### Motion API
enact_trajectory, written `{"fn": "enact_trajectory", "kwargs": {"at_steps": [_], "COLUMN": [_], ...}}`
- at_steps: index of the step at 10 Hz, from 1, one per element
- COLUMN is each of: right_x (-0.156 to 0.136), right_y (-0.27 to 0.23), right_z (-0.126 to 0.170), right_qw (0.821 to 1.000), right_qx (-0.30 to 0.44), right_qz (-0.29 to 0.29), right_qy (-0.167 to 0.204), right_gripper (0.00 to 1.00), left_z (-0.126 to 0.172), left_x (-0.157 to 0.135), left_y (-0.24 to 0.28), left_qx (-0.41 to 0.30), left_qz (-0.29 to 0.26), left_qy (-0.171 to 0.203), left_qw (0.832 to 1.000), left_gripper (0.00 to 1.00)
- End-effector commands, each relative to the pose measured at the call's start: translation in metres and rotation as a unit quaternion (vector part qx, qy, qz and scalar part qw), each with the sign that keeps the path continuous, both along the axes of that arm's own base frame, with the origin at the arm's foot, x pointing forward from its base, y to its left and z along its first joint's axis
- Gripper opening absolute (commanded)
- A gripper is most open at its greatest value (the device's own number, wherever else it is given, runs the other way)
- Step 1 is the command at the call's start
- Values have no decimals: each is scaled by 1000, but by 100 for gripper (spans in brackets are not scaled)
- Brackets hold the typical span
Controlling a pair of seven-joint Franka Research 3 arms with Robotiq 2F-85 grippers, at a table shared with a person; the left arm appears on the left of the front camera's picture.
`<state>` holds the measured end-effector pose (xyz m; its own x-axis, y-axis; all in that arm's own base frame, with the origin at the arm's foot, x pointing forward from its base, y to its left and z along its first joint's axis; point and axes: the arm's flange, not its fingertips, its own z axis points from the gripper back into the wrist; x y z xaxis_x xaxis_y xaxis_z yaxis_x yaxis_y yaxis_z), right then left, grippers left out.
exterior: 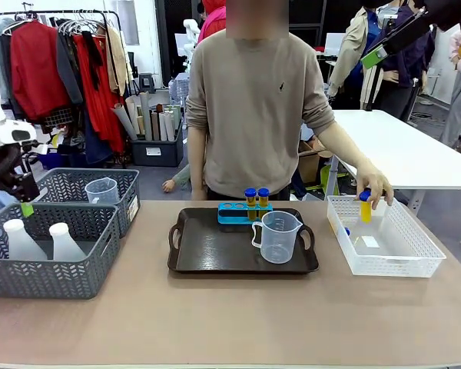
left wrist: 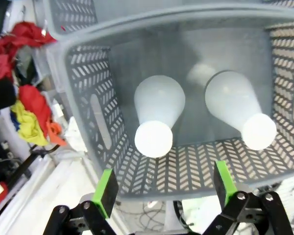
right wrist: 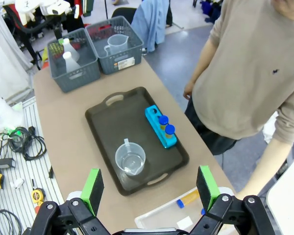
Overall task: Prepare the laboratory tools.
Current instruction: Pick up one Small flask and place it on the Handle tray.
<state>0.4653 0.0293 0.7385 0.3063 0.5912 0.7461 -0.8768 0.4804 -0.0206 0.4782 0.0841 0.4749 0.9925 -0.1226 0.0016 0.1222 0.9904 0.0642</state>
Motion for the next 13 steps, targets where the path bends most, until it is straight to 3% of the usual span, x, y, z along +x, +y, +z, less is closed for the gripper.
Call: {"fn": "enact_trajectory", "kwargs": {"at_steps": [1,8,9,13], "right_x": [-1,-1,-1,-1], "right_y": [1,1,1,1], "right_z": [0,0,0,0], "right_qw": [1000,1000,1000,1000], "right_qx": [-1,-1,-1,-1], "right_qz": [1,1,1,1], "right_qy": [-2,-2,-2,-2], "right_gripper": [100,100,100,100], "left_z": [-8,-39,-43,-44], "left_x": [-8,-20,-20,-20], "left_y": [3,13,12,10], "left_qx": [-16,-26,-23,-27], "left_qz": [25,55,52,56], "left_qy": [-28,-25,-24,-21], "left_qw": [999,998,998,998], "left_gripper": [100,100,89,12]}}
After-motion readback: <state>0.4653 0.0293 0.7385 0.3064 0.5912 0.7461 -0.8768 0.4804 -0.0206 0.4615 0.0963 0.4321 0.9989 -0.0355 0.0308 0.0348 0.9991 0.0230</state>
